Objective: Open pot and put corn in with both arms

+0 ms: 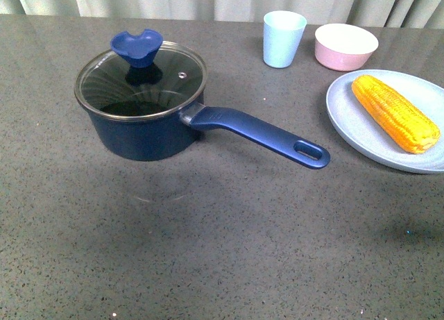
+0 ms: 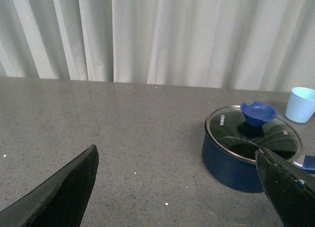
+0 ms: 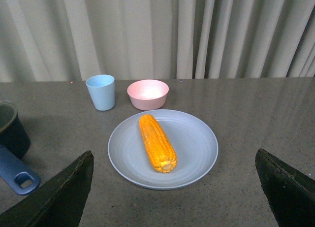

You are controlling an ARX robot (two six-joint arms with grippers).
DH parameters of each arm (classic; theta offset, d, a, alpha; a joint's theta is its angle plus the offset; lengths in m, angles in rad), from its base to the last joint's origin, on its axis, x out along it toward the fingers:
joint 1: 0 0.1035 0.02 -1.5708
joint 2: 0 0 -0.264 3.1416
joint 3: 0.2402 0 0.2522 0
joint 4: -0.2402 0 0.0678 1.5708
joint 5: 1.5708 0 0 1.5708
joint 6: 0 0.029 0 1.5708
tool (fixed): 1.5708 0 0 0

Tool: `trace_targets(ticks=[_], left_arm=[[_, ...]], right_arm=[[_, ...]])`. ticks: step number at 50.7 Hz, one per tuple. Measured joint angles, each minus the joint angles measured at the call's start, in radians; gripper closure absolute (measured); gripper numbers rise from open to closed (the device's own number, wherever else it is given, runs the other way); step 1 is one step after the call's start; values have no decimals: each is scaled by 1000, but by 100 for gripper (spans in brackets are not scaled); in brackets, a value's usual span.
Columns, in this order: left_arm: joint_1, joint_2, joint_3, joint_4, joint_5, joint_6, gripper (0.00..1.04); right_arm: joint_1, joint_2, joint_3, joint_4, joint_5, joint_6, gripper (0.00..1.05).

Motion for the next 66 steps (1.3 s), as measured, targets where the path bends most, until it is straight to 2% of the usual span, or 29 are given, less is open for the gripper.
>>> trace_targets(ticks=[43,44,46,48,53,61,66], left_arm=[[0,0,0,0,0,0,9],[10,12,6,-20,33,-10,9],[59,77,52,-132,187,-40,9],[86,197,85,-146,299,-59,9],[75,452,113,44,336,-72,9],[16,829,185,389,289,-94,9],[-19,996,228,511,275,-96,9]], right_arm=[[0,0,0,0,0,0,9],[0,0,0,0,0,0,9],[0,0,0,0,0,0,9],[0,0,0,0,-2,0,9],[0,0,0,0,0,0,9],[0,0,0,0,0,0,9],[0,0,0,0,0,0,9]])
